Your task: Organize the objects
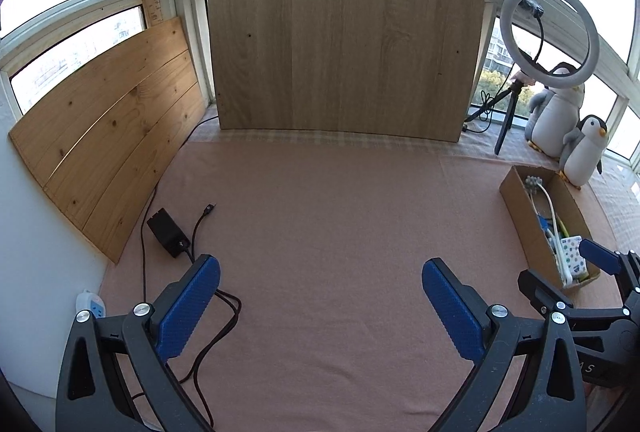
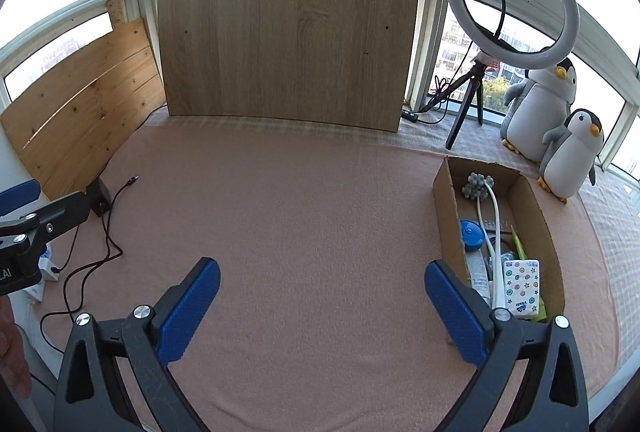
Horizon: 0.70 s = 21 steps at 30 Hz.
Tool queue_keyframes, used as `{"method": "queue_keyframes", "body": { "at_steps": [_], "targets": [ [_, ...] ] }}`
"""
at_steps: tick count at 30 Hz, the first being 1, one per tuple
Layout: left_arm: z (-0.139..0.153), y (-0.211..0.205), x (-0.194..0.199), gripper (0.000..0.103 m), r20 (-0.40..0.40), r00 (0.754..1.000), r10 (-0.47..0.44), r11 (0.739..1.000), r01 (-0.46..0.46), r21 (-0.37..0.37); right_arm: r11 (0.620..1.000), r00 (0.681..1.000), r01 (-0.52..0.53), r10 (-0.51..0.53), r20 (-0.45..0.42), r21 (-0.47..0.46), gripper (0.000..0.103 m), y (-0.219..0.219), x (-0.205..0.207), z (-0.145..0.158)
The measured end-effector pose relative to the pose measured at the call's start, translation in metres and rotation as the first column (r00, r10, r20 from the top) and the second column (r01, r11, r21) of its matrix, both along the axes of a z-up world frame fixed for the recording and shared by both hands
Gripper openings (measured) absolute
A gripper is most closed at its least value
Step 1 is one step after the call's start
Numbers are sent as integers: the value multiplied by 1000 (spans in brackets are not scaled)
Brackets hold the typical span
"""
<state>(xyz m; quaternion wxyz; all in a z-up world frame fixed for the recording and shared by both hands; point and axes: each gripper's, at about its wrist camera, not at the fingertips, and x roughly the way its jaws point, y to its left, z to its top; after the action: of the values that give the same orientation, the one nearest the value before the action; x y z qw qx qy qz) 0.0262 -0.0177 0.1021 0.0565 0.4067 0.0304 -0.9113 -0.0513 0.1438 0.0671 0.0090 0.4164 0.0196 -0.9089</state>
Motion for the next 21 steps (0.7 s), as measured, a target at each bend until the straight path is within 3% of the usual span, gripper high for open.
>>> {"method": "queue_keyframes", "body": {
  "at_steps": [21],
  "targets": [
    [-6,4,-1,102,16,1000,-18,1000,18,-4,1000,1000,-5,5,15,10,101,-2,1,-5]
  ]
}}
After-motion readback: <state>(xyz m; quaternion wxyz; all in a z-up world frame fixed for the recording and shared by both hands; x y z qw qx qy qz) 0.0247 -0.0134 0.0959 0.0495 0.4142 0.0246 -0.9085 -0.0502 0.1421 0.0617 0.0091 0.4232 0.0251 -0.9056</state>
